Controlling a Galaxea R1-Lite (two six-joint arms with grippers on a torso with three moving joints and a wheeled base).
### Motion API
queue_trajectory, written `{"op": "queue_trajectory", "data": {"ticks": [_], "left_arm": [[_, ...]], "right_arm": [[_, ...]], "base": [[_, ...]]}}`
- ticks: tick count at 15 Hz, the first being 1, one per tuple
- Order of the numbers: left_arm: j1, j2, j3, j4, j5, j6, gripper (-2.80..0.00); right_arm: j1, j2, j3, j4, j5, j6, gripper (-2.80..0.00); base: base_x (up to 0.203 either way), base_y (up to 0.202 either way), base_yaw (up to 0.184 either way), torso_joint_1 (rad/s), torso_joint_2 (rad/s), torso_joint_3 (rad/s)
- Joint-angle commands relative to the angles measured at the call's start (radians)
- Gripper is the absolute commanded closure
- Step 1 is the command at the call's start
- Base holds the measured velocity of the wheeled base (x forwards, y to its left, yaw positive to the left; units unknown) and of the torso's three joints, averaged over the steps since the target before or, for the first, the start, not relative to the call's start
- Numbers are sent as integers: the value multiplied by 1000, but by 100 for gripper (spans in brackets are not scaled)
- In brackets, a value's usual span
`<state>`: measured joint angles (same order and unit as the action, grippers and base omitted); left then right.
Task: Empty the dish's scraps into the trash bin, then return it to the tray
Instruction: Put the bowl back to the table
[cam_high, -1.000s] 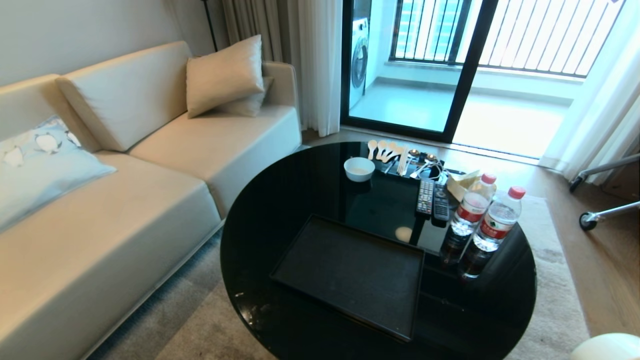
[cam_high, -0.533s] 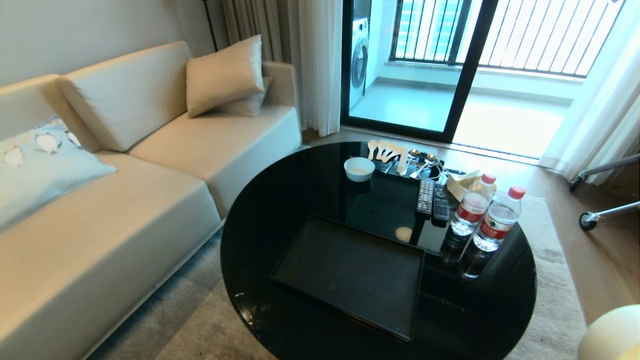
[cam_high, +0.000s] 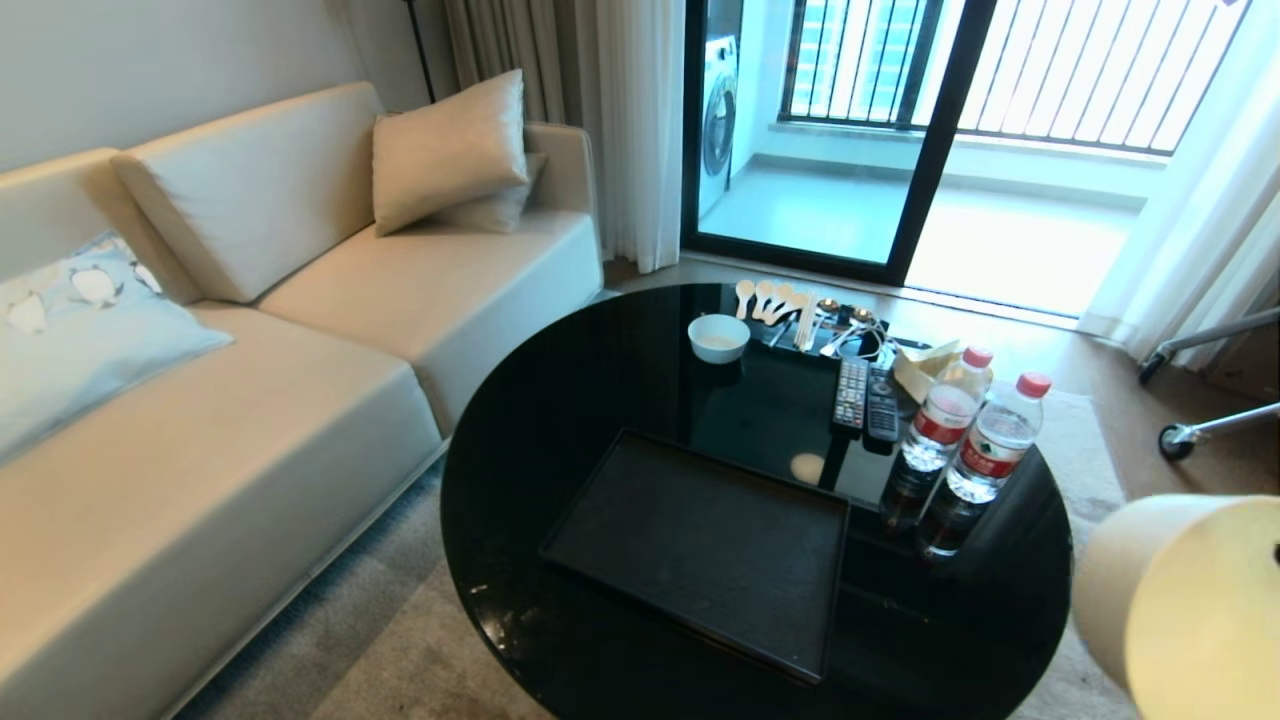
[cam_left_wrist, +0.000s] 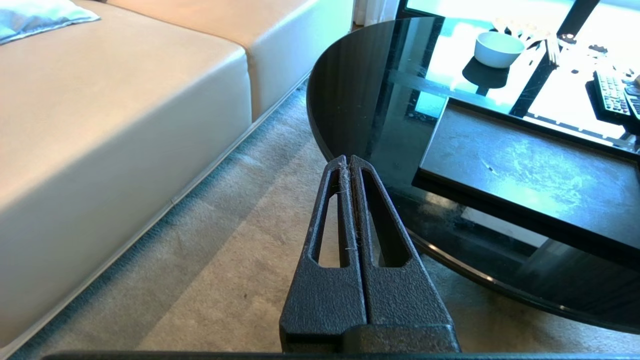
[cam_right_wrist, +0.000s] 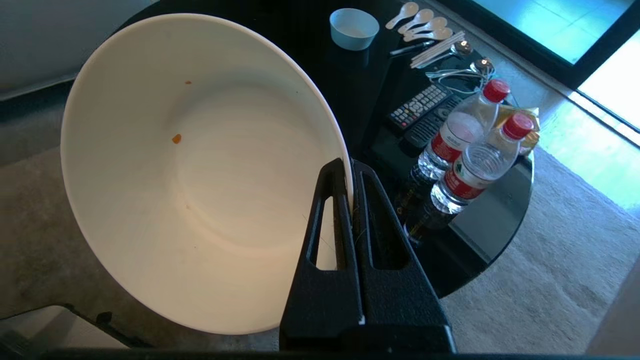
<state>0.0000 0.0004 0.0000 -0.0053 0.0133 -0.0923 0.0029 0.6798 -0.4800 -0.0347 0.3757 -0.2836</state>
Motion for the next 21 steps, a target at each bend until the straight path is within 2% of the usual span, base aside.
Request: {"op": "queue_trajectory", "data": {"ticks": [1,6,8,11,14,18,21], "left_arm": [[0,0,0,-1,1,-1,0],[0,0,0,-1,1,-1,0],[0,0,0,-1,1,-1,0],[0,0,0,-1,1,-1,0],[0,0,0,-1,1,-1,0],[0,0,0,-1,1,-1,0],[0,0,0,-1,1,-1,0]], "right_arm": [[20,263,-80,-22,27,-21,0],[186,589,-223,-49,29,-51,0],[239,692,-241,-69,-5,-52,0],[293,860,-252,-177,-88,-42,0],[365,1020,-311,-247,-188,38,0],[425,1208,-434,-257,-347,218,0],[435,1321,-519,-249,-394,309,0]], "base": [[0,0,0,0,0,0],[0,0,0,0,0,0],[0,0,0,0,0,0],[0,0,0,0,0,0],[0,0,0,0,0,0],[0,0,0,0,0,0],[0,0,0,0,0,0]]}}
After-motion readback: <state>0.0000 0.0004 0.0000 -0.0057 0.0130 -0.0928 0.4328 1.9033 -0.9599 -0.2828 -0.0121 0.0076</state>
